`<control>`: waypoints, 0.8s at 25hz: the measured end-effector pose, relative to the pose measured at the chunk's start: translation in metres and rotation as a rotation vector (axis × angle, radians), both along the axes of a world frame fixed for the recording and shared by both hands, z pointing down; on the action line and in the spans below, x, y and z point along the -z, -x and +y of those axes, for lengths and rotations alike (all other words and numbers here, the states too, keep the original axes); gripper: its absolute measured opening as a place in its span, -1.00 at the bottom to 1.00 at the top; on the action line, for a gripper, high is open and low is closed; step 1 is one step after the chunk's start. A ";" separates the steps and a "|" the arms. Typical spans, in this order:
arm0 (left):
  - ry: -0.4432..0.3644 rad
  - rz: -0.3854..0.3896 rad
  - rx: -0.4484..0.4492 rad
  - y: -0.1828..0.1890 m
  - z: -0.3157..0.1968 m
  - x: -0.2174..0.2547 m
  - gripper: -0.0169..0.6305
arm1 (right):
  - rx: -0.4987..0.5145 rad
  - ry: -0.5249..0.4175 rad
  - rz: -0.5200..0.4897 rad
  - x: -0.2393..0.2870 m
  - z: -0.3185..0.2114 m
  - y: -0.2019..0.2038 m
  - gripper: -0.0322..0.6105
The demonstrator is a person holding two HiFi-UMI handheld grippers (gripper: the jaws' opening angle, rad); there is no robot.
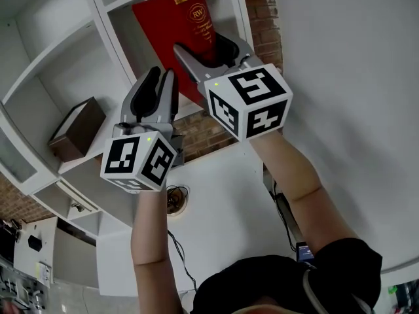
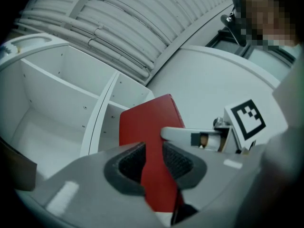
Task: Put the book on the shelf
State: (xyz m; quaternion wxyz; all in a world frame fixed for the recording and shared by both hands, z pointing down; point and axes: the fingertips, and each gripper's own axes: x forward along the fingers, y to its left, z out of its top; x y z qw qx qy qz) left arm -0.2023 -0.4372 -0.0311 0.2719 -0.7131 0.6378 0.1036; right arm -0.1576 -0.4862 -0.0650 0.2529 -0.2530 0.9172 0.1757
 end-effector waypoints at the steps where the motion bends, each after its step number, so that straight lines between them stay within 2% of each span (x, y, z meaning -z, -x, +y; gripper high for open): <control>1: 0.005 0.001 0.006 0.003 -0.003 0.000 -0.64 | 0.004 0.004 0.005 0.001 -0.003 0.003 -0.20; 13: 0.069 0.018 0.054 0.027 -0.020 -0.016 -0.64 | 0.023 0.051 0.114 0.011 -0.025 0.052 -0.19; 20: 0.073 0.031 0.073 0.038 -0.015 -0.018 -0.64 | 0.012 0.090 0.149 0.012 -0.032 0.077 -0.19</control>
